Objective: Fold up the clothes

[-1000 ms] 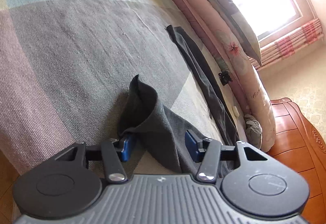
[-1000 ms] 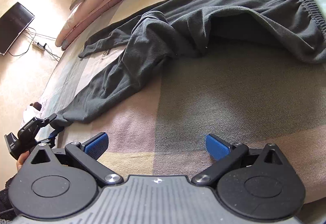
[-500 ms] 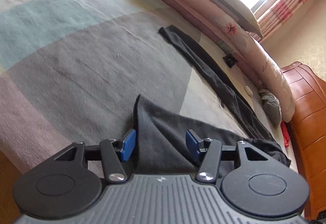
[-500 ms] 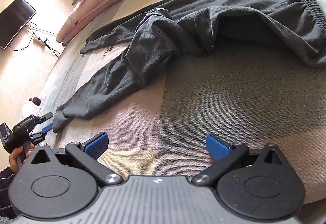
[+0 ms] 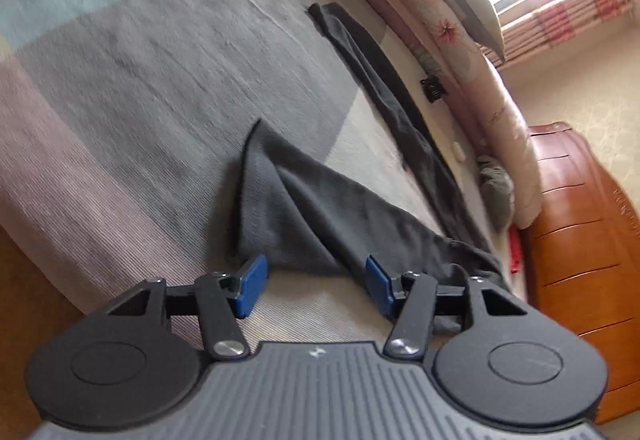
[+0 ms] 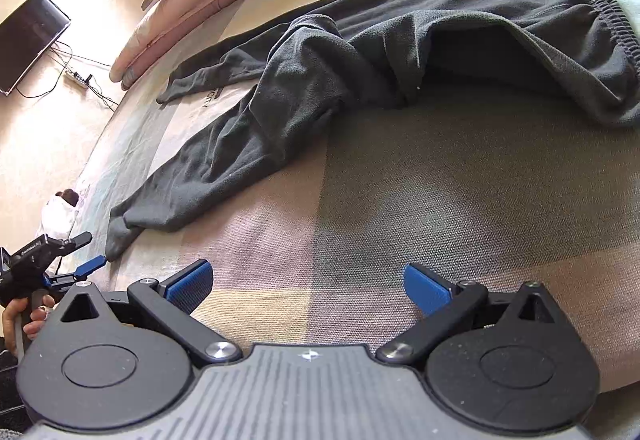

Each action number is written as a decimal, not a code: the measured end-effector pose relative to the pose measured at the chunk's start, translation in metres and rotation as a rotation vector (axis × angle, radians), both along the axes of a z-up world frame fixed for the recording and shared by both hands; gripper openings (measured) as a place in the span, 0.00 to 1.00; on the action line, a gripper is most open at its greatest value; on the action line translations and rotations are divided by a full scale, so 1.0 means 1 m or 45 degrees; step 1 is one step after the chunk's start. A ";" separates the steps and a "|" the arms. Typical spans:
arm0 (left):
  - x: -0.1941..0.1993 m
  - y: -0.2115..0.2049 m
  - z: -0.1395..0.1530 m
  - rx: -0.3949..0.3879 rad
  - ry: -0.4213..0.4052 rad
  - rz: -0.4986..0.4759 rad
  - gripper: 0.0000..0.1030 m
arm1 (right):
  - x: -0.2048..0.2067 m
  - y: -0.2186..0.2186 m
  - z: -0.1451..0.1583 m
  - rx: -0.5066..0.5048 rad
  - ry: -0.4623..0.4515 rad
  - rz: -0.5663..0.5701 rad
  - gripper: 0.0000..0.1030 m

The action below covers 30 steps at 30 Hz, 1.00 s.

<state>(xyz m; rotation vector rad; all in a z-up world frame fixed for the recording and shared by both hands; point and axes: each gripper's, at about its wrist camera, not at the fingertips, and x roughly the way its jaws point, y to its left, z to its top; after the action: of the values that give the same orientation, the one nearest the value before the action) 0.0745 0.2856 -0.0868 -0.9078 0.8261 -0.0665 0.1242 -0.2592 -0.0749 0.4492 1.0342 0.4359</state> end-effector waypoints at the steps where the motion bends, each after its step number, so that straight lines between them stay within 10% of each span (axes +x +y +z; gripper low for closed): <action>1: -0.001 0.001 -0.001 -0.048 0.002 0.005 0.57 | 0.000 0.000 0.000 -0.001 -0.001 -0.001 1.00; 12: 0.008 -0.006 -0.028 -0.076 0.022 0.245 0.55 | 0.000 -0.004 0.001 0.001 -0.006 -0.027 1.00; 24: 0.021 -0.013 -0.039 -0.177 -0.095 0.244 0.60 | 0.000 0.002 -0.002 0.016 0.002 -0.004 1.00; 30: 0.021 -0.014 -0.036 -0.047 -0.094 0.412 0.38 | -0.003 0.005 0.006 0.020 -0.029 0.044 1.00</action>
<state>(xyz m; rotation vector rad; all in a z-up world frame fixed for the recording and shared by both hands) 0.0951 0.2712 -0.1228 -1.0579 0.6027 0.1662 0.1216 -0.2544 -0.0686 0.4396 1.0184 0.4793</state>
